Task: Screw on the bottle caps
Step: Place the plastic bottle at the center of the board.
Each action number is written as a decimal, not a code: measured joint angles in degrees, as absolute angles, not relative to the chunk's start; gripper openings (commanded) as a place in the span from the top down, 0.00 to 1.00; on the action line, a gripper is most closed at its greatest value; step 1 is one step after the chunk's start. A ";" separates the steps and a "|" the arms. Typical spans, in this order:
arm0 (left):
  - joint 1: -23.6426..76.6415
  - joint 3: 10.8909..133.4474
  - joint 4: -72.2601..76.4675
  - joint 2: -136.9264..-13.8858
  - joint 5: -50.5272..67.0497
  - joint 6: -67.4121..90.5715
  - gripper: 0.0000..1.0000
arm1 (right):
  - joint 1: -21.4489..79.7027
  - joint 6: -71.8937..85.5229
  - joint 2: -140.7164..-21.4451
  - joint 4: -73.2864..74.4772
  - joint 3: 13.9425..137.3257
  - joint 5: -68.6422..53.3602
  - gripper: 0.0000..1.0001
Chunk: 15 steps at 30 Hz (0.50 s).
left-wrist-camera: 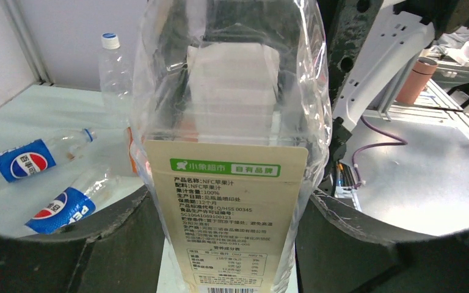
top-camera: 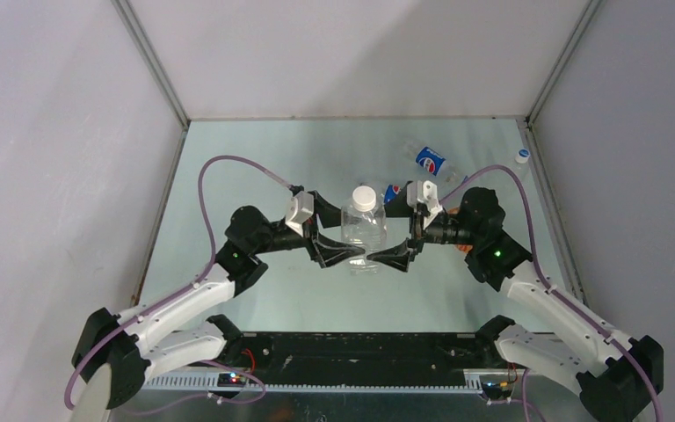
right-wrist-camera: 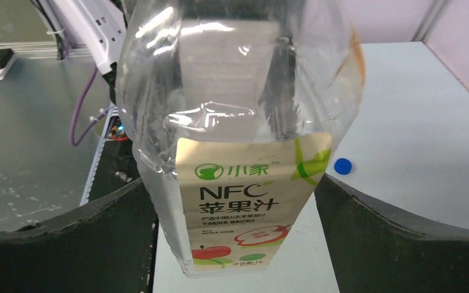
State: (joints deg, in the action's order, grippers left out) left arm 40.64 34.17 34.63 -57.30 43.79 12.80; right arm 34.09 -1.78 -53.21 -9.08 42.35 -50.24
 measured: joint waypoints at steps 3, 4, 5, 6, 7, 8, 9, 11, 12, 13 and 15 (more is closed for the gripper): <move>40.86 34.20 36.38 -57.30 44.80 14.11 0.74 | 34.85 -1.93 -53.69 -9.08 42.33 -51.90 0.08; 40.91 34.20 36.86 -57.30 45.15 14.61 0.73 | 35.05 -1.96 -53.87 -9.10 42.35 -52.36 0.11; 40.97 34.20 37.23 -57.30 45.28 14.87 0.72 | 35.22 -1.91 -54.02 -9.10 42.35 -52.77 0.13; 41.04 34.22 37.54 -57.30 45.36 15.05 0.71 | 35.42 -1.80 -54.22 -9.17 42.33 -53.04 0.17; 41.06 34.24 37.87 -57.30 45.43 15.25 0.71 | 35.59 -1.67 -54.39 -9.19 42.35 -53.30 0.20; 41.08 34.24 38.04 -57.30 45.50 15.44 0.69 | 35.66 -1.43 -54.63 -9.32 42.35 -53.60 0.29; 41.08 34.24 38.09 -57.30 45.54 15.55 0.67 | 35.66 -1.06 -54.81 -9.56 42.33 -53.80 0.35; 41.08 34.24 38.17 -57.30 45.39 15.73 0.57 | 35.62 -0.43 -55.16 -9.96 42.35 -54.06 0.53; 41.06 34.24 38.13 -57.30 45.25 15.88 0.46 | 35.57 -0.36 -55.33 -10.20 42.35 -54.11 0.64; 41.04 34.24 38.06 -57.30 45.17 16.19 0.41 | 34.63 -0.10 -55.42 -10.33 42.35 -54.28 0.68; 41.17 34.39 37.06 -57.28 44.21 16.56 0.27 | 34.39 0.38 -55.68 -10.41 42.35 -54.87 0.79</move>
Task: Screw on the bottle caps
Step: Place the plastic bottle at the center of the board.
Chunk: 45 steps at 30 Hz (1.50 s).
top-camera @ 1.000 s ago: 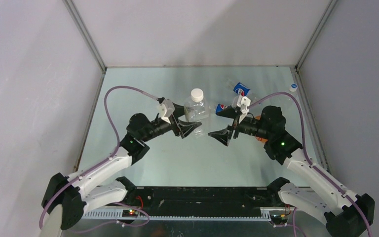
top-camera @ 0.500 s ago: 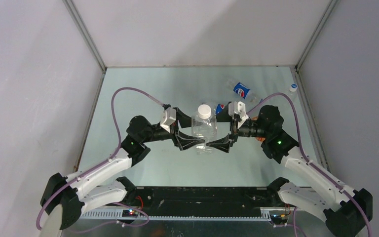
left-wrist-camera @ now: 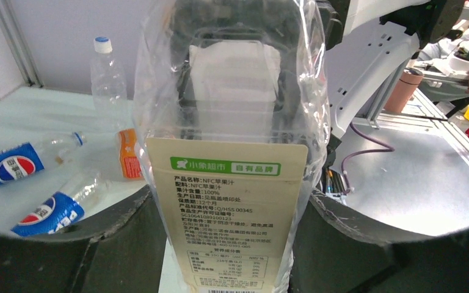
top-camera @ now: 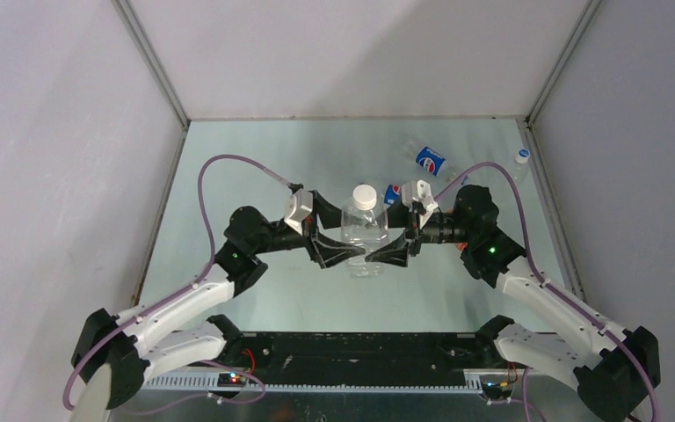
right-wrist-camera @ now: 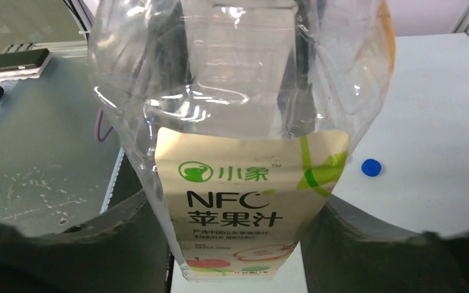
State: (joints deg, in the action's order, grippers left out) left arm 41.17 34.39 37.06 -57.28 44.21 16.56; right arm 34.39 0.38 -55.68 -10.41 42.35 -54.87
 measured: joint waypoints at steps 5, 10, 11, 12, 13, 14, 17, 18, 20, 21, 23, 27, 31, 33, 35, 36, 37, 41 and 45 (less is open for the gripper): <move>41.36 35.88 30.96 -55.18 39.90 17.06 0.02 | 35.29 -0.69 -56.18 -8.84 42.35 -52.01 0.86; 41.41 38.63 21.41 -49.87 30.35 17.65 0.02 | 35.44 -3.07 -56.34 -6.09 42.33 -46.35 0.86; 41.41 39.53 18.92 -48.56 27.66 17.74 0.03 | 35.46 -3.40 -56.34 -5.82 42.24 -44.93 0.86; 41.45 40.60 16.49 -47.40 25.08 17.96 0.04 | 35.53 -3.73 -56.34 -5.63 42.09 -43.27 0.86; 41.47 41.67 14.48 -46.44 22.48 18.15 0.05 | 35.68 -4.03 -56.36 -5.48 41.91 -41.69 0.86; 41.54 42.70 12.80 -45.69 20.27 18.59 0.07 | 35.92 -4.47 -56.38 -5.10 41.85 -39.59 0.86; 42.33 46.33 8.43 -44.23 11.73 20.67 0.08 | 37.45 -5.45 -56.69 -5.10 41.47 -33.61 0.86; 42.94 47.59 7.29 -44.27 9.10 21.19 0.09 | 38.24 -5.85 -56.82 -5.30 41.23 -31.46 0.86; 44.84 50.41 5.04 -45.25 3.99 22.20 0.10 | 39.88 -6.46 -57.21 -5.74 40.62 -27.42 0.86; 46.15 52.12 3.70 -46.22 1.13 22.57 0.11 | 40.73 -6.74 -57.54 -6.02 40.40 -25.52 0.86; 48.40 55.00 1.83 -48.16 -3.09 23.14 0.14 | 42.33 -7.29 -58.41 -6.59 40.10 -21.52 0.87; 51.62 57.23 0.05 -51.70 -10.09 23.99 0.19 | 44.53 -8.05 -60.23 -7.66 40.05 -15.46 0.87; 52.84 57.21 -1.34 -53.93 -13.65 23.99 0.26 | 46.30 -8.71 -61.49 -9.08 40.05 -11.20 0.87; 53.06 57.23 -1.63 -55.00 -14.90 23.99 0.29 | 47.09 -9.17 -61.93 -9.41 40.05 -9.50 0.87; 53.15 57.23 -1.72 -55.79 -15.49 23.97 0.32 | 47.70 -9.56 -62.28 -9.63 40.05 -8.16 0.87; 53.17 57.23 -1.72 -56.10 -15.75 23.99 0.33 | 47.94 -9.72 -62.37 -9.63 40.05 -7.57 0.87; 53.21 57.23 -1.72 -56.40 -15.94 23.97 0.35 | 48.07 -9.76 -62.48 -9.67 40.05 -7.22 0.87; 53.25 57.23 -1.72 -57.60 -16.12 23.99 0.37 | 48.42 -10.04 -62.81 -9.93 40.05 -6.02 0.87; 53.25 57.23 -1.72 -58.43 -15.92 24.12 0.42 | 48.53 -10.13 -62.89 -10.04 40.05 -5.58 0.87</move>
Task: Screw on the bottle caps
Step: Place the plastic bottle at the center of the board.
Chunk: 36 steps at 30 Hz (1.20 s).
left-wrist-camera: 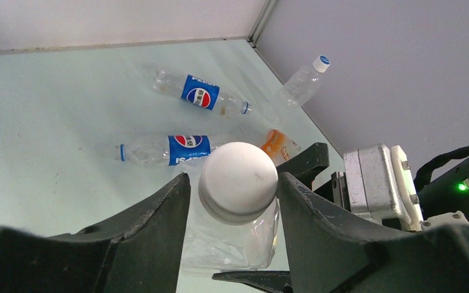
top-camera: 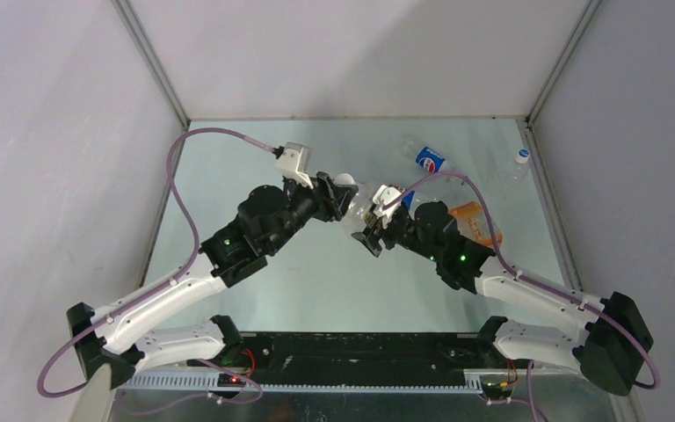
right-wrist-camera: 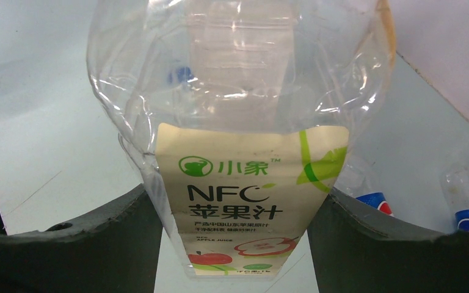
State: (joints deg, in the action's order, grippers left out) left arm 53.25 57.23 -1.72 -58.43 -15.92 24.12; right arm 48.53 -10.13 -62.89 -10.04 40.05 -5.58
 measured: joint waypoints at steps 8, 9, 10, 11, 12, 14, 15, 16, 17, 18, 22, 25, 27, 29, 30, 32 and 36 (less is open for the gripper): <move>53.36 57.23 -1.85 -59.59 -15.59 23.81 0.82 | 48.53 -10.17 -63.75 -10.09 40.05 -5.17 0.87; 53.36 57.23 -1.83 -59.75 -15.62 23.92 0.90 | 48.51 -10.13 -63.88 -10.02 40.05 -5.06 0.84; 53.34 57.21 -1.83 -59.90 -15.62 23.92 0.95 | 48.51 -10.13 -63.94 -10.02 40.05 -4.95 0.82; 53.34 57.21 -1.78 -60.01 -15.66 23.92 0.99 | 48.51 -10.09 -64.01 -10.00 40.05 -4.86 0.75; 53.34 57.21 -1.78 -60.05 -15.68 23.92 1.00 | 48.49 -10.04 -64.07 -10.00 40.05 -4.82 0.70; 53.34 57.21 -1.48 -60.23 -15.97 23.83 1.00 | 48.42 -9.85 -64.16 -10.04 40.05 -4.80 0.51; 53.34 57.21 -1.32 -60.34 -16.19 23.70 1.00 | 48.34 -9.72 -64.16 -10.04 40.05 -4.78 0.39; 53.34 57.21 -1.06 -60.53 -16.36 23.44 1.00 | 48.25 -9.65 -64.16 -10.04 40.05 -4.78 0.33; 53.10 57.21 -0.84 -60.71 -16.43 23.11 1.00 | 48.16 -9.54 -64.16 -10.02 40.05 -4.78 0.23; 52.75 57.23 -0.40 -60.99 -16.36 22.85 1.00 | 48.05 -9.41 -64.18 -9.98 40.05 -4.69 0.18; 49.84 57.12 2.07 -62.48 -15.51 21.21 1.00 | 47.48 -8.38 -63.07 -9.02 40.05 -4.49 0.01; 44.40 56.99 3.84 -64.51 -16.71 18.11 1.00 | 46.94 -7.49 -59.11 -5.78 40.05 -4.01 0.01; 40.51 56.99 5.58 -66.61 -17.41 16.23 1.00 | 46.22 -6.39 -55.37 -3.11 40.05 -3.55 0.01; 37.26 56.99 7.42 -69.08 -18.04 14.33 1.00 | 45.41 -5.15 -51.75 -0.47 40.05 -3.05 0.01; 35.88 56.99 8.25 -70.26 -18.17 13.56 1.00 | 44.95 -4.43 -50.09 0.99 40.05 -2.72 0.01; 32.80 57.10 10.68 -73.56 -18.28 12.12 1.00 | 44.01 -3.25 -47.33 3.77 40.05 -2.24 0.01; 28.32 58.43 14.06 -80.60 -18.83 9.08 1.00 | 41.41 -1.02 -42.09 10.11 40.05 -1.45 0.01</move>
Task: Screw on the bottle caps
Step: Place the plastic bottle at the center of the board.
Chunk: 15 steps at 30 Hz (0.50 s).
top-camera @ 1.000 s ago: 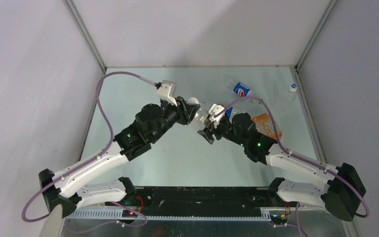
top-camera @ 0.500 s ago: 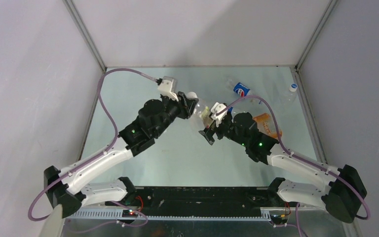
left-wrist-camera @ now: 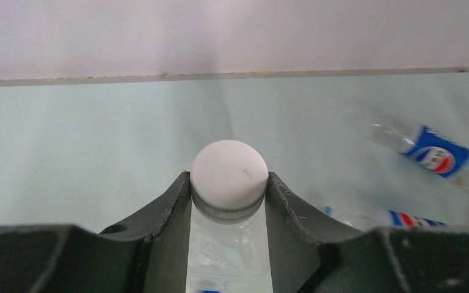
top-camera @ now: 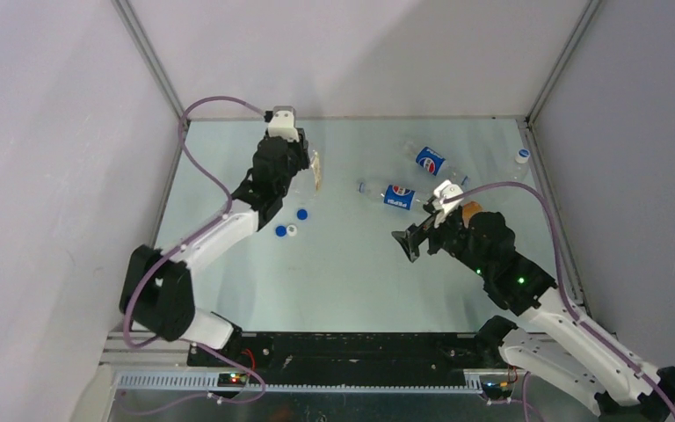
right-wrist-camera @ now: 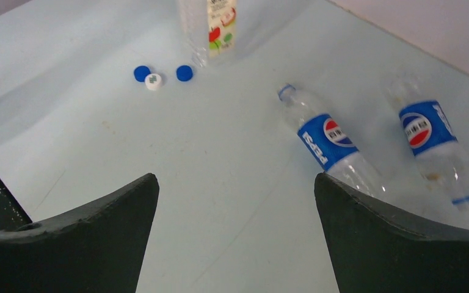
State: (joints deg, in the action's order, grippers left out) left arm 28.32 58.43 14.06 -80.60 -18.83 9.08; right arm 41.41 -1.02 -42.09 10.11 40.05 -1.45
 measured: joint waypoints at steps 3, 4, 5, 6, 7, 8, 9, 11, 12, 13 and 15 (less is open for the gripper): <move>25.78 60.64 15.84 -85.58 -19.33 7.20 1.00 | 39.59 -0.25 -39.29 13.58 40.05 -1.19 0.01; 24.71 61.63 16.60 -87.26 -19.35 6.72 1.00 | 39.00 -0.03 -38.46 14.57 40.05 -1.13 0.01; 23.83 62.43 17.26 -88.66 -19.35 6.35 1.00 | 38.46 0.10 -37.85 15.40 40.05 -1.10 0.01; 23.03 63.16 18.00 -89.84 -19.35 6.02 1.00 | 38.00 0.23 -37.36 16.10 40.05 -1.08 0.01; 22.13 64.10 18.79 -91.13 -19.33 5.93 1.00 | 37.65 0.32 -37.01 16.60 40.05 -1.08 0.01; 21.34 64.95 19.33 -92.27 -19.33 5.89 1.00 | 37.41 0.49 -36.84 16.97 40.05 -1.08 0.01; 20.71 65.65 19.90 -93.21 -19.31 5.80 0.98 | 37.10 0.58 -36.67 17.47 40.05 -1.10 0.01; 19.64 66.54 20.99 -94.63 -19.29 5.63 0.97 | 36.58 0.69 -36.56 18.39 40.05 -1.15 0.01; 19.20 66.89 21.58 -95.24 -19.27 5.52 0.97 | 36.38 0.73 -36.56 18.79 40.05 -1.19 0.01; 18.92 67.11 21.93 -95.66 -19.27 5.52 0.96 | 36.16 0.75 -36.58 19.16 40.05 -1.21 0.01; 18.55 67.33 22.44 -96.38 -19.25 5.52 0.92 | 35.83 0.91 -36.58 19.55 40.05 -1.26 0.01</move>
State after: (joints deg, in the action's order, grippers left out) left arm 18.55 67.33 22.44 -96.38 -19.25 5.52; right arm 35.83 0.91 -36.58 19.55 40.05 -1.26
